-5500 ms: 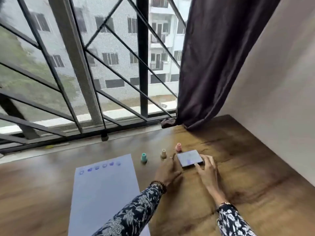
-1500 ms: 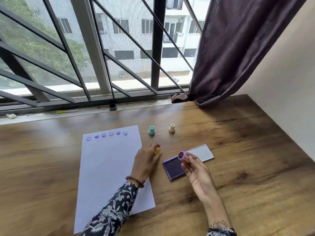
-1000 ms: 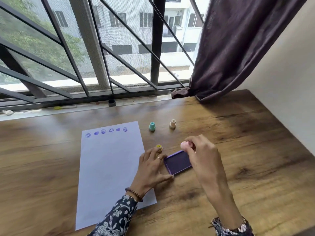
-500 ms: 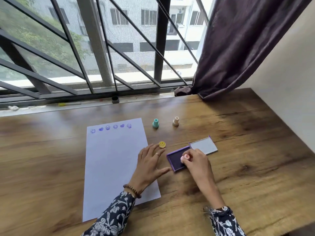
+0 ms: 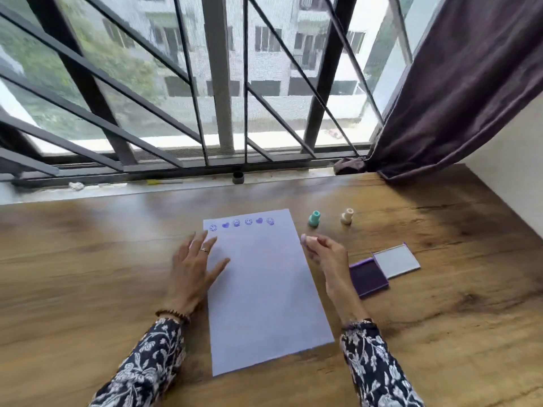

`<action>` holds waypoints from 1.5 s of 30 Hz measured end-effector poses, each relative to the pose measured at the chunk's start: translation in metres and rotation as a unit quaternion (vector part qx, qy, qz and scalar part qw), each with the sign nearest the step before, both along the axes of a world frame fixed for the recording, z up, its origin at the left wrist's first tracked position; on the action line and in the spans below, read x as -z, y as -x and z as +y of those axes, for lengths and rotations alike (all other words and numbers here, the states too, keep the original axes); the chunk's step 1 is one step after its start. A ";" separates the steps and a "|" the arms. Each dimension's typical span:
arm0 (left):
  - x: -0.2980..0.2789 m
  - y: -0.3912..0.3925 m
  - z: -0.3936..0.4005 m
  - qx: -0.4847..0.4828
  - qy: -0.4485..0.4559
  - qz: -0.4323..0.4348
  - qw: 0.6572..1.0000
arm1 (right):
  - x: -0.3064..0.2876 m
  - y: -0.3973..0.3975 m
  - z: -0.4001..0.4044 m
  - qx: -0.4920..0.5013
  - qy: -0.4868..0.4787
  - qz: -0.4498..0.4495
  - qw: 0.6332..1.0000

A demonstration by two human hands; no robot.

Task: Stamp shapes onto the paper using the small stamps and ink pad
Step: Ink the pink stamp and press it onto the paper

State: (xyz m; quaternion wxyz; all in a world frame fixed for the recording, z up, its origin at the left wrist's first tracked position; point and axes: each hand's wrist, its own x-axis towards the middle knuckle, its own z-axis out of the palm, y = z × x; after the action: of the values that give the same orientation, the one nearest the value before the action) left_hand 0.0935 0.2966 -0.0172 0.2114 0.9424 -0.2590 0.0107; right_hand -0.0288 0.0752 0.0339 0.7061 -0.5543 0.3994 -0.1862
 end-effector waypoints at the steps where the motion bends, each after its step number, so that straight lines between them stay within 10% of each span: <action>1: 0.002 -0.007 0.011 -0.002 -0.001 -0.004 1.000 | 0.000 -0.015 0.002 0.001 0.025 0.008 1.000; 9: 0.009 -0.042 0.043 0.046 -0.050 0.056 0.996 | 0.018 -0.084 0.002 -0.065 0.420 0.153 0.892; 17: 0.023 -0.048 0.045 0.059 -0.018 0.044 0.997 | 0.028 -0.095 0.017 -0.104 0.594 0.222 0.766; 36: 0.028 -0.049 0.046 0.057 0.000 0.031 0.998 | 0.011 -0.139 -0.015 -0.321 0.577 0.336 0.672; 39: 0.023 -0.048 0.046 0.058 -0.002 0.046 0.997 | 0.007 -0.133 -0.017 -0.329 0.539 0.312 0.710; 45: 0.011 -0.046 0.046 0.050 -0.003 0.100 0.994 | -0.016 -0.082 -0.027 -0.119 0.285 0.121 0.943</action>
State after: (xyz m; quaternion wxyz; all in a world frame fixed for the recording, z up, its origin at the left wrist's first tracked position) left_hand 0.1394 0.3427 -0.0280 0.2339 0.9251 -0.2835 -0.0951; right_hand 0.0534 0.0486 0.0500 0.4818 -0.7942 0.3432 -0.1391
